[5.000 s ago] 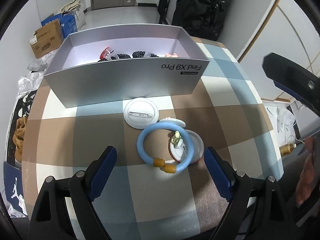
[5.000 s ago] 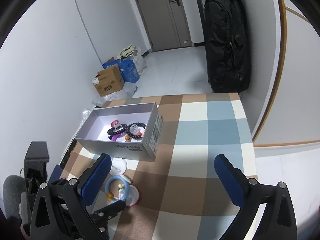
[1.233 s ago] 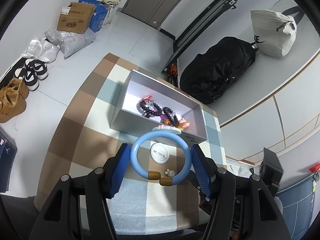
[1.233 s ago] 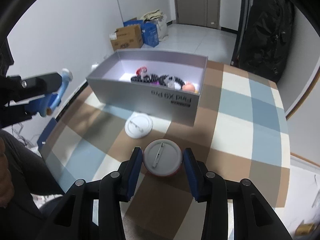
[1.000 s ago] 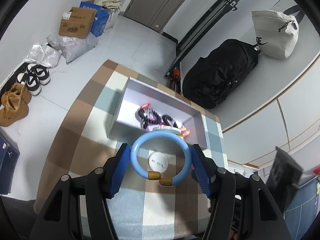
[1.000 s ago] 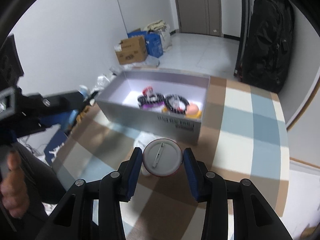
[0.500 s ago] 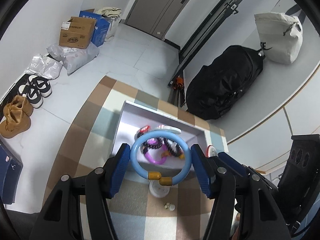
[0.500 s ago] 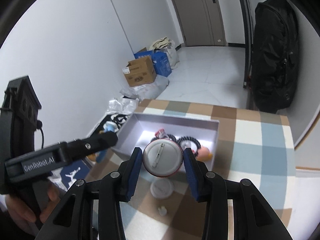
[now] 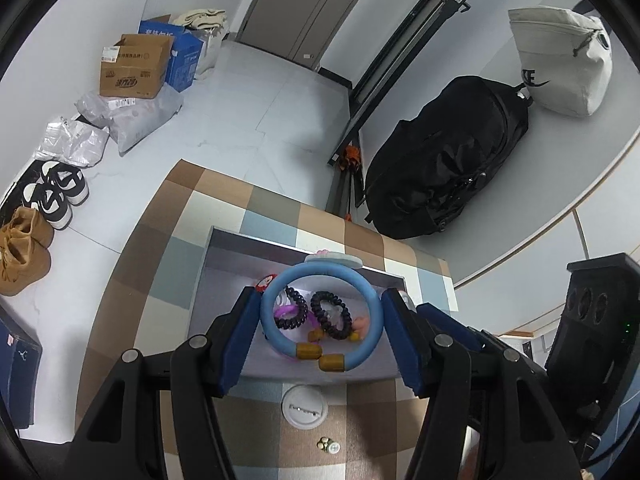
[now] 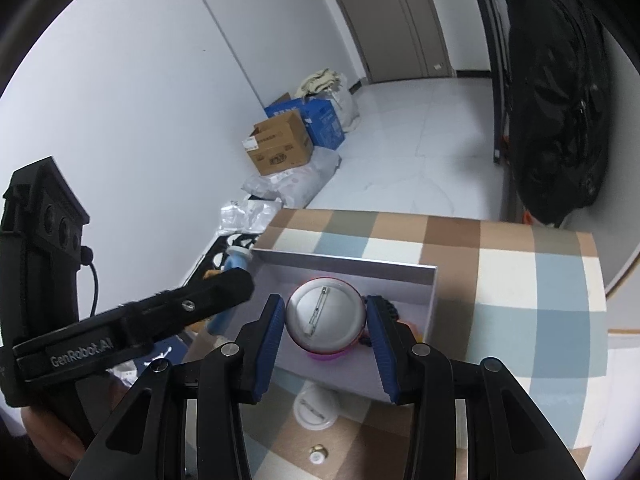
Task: Organize jewelry
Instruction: 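Carry the blue ring and white badge over the grey box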
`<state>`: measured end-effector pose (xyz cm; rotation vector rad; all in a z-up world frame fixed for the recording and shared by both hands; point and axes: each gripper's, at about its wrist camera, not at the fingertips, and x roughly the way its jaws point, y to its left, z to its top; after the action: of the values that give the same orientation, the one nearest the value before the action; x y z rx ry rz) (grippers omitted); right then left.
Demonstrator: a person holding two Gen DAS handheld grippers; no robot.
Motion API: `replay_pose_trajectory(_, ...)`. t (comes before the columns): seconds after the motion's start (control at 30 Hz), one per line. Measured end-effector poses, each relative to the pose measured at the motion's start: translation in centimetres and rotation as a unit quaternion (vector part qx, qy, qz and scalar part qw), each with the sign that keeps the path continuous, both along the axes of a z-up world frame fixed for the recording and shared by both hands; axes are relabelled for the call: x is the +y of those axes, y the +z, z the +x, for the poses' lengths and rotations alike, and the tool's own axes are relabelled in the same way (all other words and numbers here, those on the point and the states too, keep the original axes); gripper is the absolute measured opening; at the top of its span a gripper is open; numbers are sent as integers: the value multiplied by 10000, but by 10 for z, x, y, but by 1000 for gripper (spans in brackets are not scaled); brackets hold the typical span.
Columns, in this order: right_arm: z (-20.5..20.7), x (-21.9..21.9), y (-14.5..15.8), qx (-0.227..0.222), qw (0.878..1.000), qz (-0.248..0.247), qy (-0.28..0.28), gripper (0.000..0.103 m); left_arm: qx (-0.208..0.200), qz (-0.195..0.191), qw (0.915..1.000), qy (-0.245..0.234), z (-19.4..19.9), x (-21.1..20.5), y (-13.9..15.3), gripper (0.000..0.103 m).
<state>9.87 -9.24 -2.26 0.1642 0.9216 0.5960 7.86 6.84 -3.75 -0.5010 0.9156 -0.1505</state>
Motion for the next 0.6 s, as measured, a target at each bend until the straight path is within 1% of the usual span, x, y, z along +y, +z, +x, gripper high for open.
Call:
replay_pose_trajectory(0.17, 12, -8, -7, 193, 9997, 111, -132, 41, 164, -203, 9996, 84, 10, 5, -8, 57)
replay_pose_trajectory(0.33, 18, -11, -12, 301, 9992, 249, -111, 41, 238, -150, 9996, 66, 17, 1, -11, 57)
replay_pose_trajectory(0.47, 22, -15, -16, 405, 9986, 309, -164, 41, 311, -216, 9993, 29, 22, -2, -14, 57)
replay_pose_trajectory(0.6, 28, -22, -19, 585, 9964, 549, -287, 43, 376, -351, 9987, 6, 26, -1, -18, 57)
